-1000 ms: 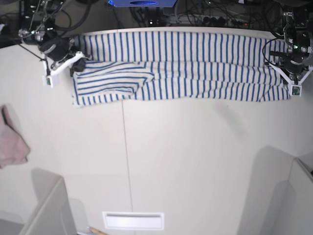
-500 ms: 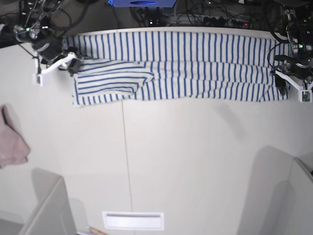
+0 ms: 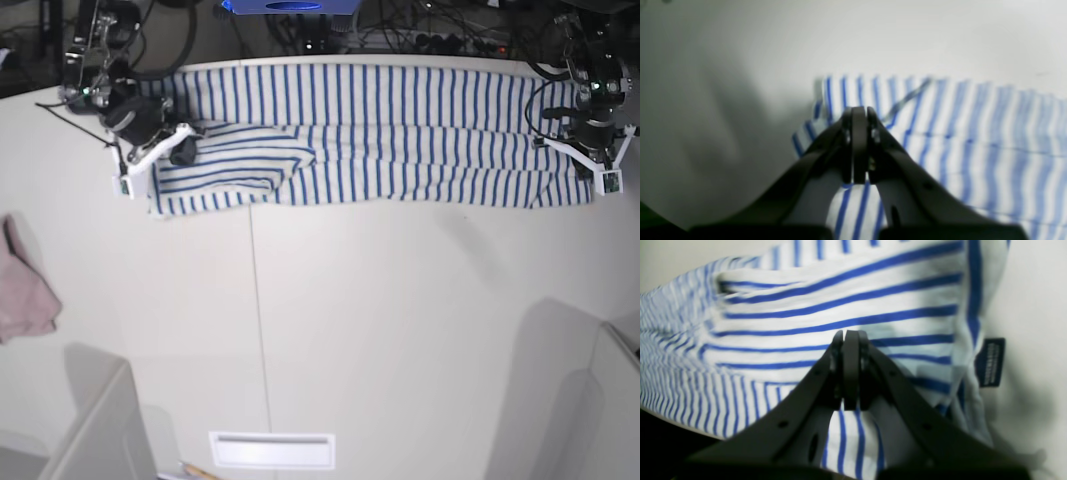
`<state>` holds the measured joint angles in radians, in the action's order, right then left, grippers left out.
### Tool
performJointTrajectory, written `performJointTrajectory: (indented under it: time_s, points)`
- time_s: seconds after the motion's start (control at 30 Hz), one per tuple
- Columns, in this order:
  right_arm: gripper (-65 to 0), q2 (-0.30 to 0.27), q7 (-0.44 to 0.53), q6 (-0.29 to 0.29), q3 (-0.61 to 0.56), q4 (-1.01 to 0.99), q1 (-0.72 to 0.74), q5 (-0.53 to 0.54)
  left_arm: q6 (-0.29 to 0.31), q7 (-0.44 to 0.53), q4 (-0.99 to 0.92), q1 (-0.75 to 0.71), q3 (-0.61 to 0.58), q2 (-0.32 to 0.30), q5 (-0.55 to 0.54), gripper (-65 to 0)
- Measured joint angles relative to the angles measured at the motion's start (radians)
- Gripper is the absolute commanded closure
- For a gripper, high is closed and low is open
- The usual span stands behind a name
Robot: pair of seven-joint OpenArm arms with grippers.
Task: Fold the T-shirt properly
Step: 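Grasp the folded strip ends and pull it toward the table center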
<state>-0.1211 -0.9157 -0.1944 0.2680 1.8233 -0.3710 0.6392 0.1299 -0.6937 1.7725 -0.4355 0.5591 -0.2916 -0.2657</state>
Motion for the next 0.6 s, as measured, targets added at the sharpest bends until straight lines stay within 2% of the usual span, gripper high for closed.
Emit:
performJointTrajectory:
  time_s: [0.2,0.3,0.4,0.53,0.6]
  points:
    - [0.0,-0.013,0.015,-0.005,0.006,-0.215,0.116,0.02,-0.002,-0.002,-0.184,0.084,-0.005,0.0,-0.004,0.0]
    - [0.0,-0.011,0.032,-0.006,0.007,-0.292,0.207,-0.049,-0.015,0.01,-0.256,0.146,-0.078,-0.007,0.003,0.0]
    - [0.0,-0.006,0.036,0.055,0.008,-0.313,0.268,-0.143,-0.01,0.028,-0.318,0.231,-0.114,-0.005,-0.001,0.0]
    - [0.0,-0.005,-0.002,0.114,0.01,-0.324,0.315,-0.161,-0.002,0.024,-0.367,0.304,-0.121,-0.002,-0.003,0.0]
    - [0.0,-0.005,0.0,0.13,0.009,-0.321,0.339,-0.182,-0.003,-0.049,-0.362,0.337,-0.117,-0.001,-0.003,0.0]
